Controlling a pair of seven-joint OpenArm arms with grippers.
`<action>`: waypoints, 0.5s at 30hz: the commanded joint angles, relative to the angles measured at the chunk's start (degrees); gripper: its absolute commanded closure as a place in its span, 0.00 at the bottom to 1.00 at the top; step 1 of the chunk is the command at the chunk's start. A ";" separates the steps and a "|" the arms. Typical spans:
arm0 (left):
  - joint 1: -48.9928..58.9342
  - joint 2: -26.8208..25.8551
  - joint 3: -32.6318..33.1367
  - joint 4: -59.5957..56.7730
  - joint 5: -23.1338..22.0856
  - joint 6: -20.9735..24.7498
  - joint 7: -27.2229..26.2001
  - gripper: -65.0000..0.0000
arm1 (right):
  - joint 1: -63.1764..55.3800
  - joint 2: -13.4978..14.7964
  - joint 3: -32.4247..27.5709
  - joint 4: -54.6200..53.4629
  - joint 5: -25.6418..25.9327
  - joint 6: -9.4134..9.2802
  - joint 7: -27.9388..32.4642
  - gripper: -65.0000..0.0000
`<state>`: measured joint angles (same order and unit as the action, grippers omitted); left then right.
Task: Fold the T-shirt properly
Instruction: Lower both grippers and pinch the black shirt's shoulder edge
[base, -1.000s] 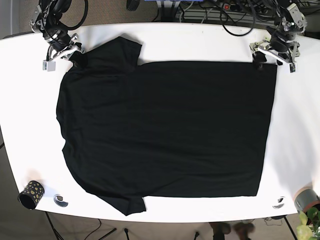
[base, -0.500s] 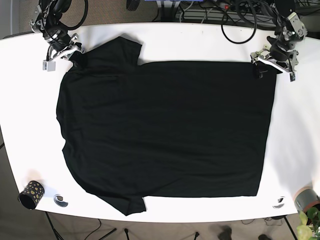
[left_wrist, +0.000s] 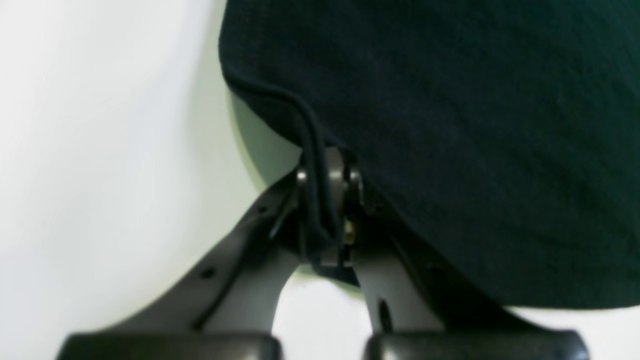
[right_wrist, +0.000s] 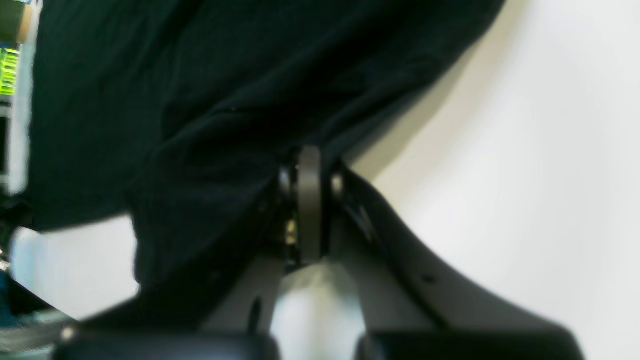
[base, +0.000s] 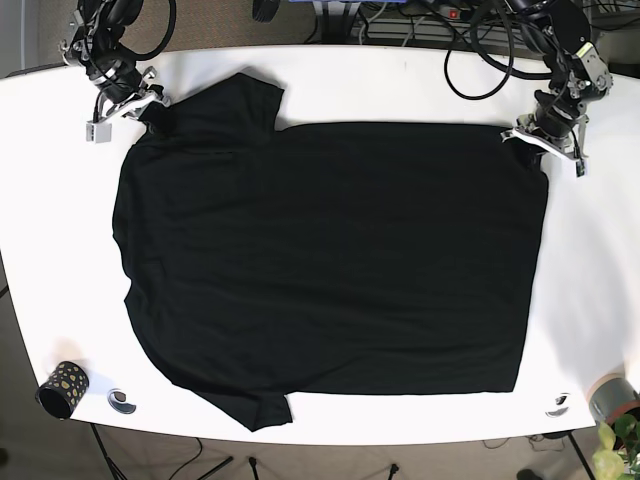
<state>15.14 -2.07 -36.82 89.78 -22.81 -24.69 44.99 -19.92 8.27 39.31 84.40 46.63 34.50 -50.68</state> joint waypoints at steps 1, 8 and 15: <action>1.35 0.18 0.03 2.57 1.58 0.20 3.23 1.00 | -0.78 0.65 0.29 4.26 -1.05 -0.61 -1.32 1.00; 5.22 0.35 0.38 11.28 1.58 0.12 3.05 1.00 | -3.07 0.03 3.11 10.32 -0.87 -0.61 -1.59 1.00; 10.05 0.26 0.20 18.57 1.49 0.12 3.05 1.00 | -6.76 -1.37 6.54 11.12 -0.79 -0.52 -1.59 1.00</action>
<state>24.16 -1.15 -36.32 106.00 -20.73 -24.51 48.64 -25.85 6.20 45.06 94.56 45.23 33.54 -52.93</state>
